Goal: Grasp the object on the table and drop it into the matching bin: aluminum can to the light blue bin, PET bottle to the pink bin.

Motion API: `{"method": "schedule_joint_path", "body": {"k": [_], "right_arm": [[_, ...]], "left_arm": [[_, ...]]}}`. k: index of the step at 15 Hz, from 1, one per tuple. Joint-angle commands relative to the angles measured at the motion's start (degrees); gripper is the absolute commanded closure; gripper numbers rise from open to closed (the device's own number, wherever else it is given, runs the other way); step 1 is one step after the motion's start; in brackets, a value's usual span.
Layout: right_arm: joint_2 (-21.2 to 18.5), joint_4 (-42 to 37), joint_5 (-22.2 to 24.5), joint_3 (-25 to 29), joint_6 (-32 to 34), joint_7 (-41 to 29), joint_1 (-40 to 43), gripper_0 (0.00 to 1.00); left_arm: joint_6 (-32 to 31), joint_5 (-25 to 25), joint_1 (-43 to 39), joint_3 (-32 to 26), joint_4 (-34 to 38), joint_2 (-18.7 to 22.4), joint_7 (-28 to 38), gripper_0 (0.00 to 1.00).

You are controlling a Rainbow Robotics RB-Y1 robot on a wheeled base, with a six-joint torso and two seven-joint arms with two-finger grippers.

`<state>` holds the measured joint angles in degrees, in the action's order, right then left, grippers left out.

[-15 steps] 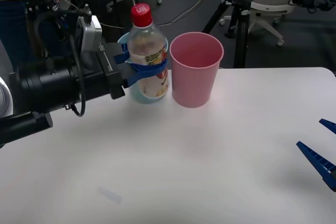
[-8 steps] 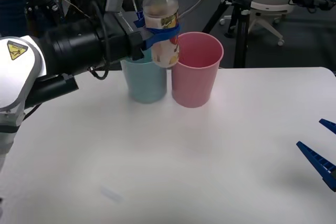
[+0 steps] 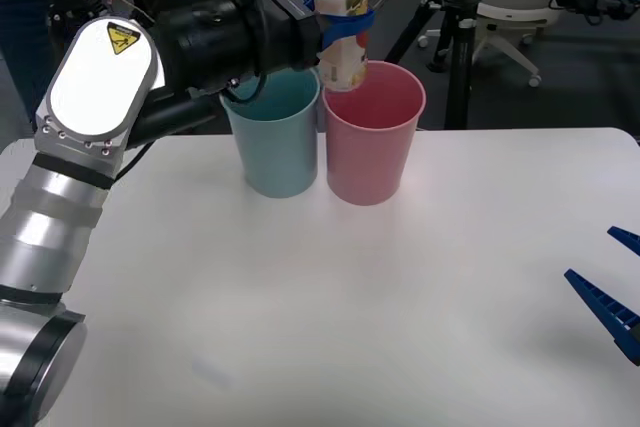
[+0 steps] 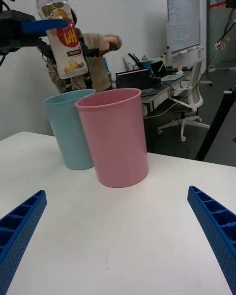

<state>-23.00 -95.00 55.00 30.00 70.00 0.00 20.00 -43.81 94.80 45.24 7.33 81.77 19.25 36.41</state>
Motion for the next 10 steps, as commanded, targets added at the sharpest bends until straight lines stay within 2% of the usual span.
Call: {"method": "schedule_joint_path", "body": {"k": [1,6,10], "right_arm": [[0.0,0.0,0.0,0.0,0.0,0.0,0.0,0.00],[0.0,0.0,0.0,0.0,0.0,0.0,0.0,0.00],[0.0,0.0,0.0,0.0,0.0,0.0,0.0,0.00]], "left_arm": [[1.3,1.1,3.4,0.3,-5.8,-2.5,-0.6,0.92],[9.4,1.2,4.6,5.7,-9.3,-4.5,-0.4,0.93],[12.5,0.8,5.1,8.2,-10.5,-5.2,0.3,0.93]]}}
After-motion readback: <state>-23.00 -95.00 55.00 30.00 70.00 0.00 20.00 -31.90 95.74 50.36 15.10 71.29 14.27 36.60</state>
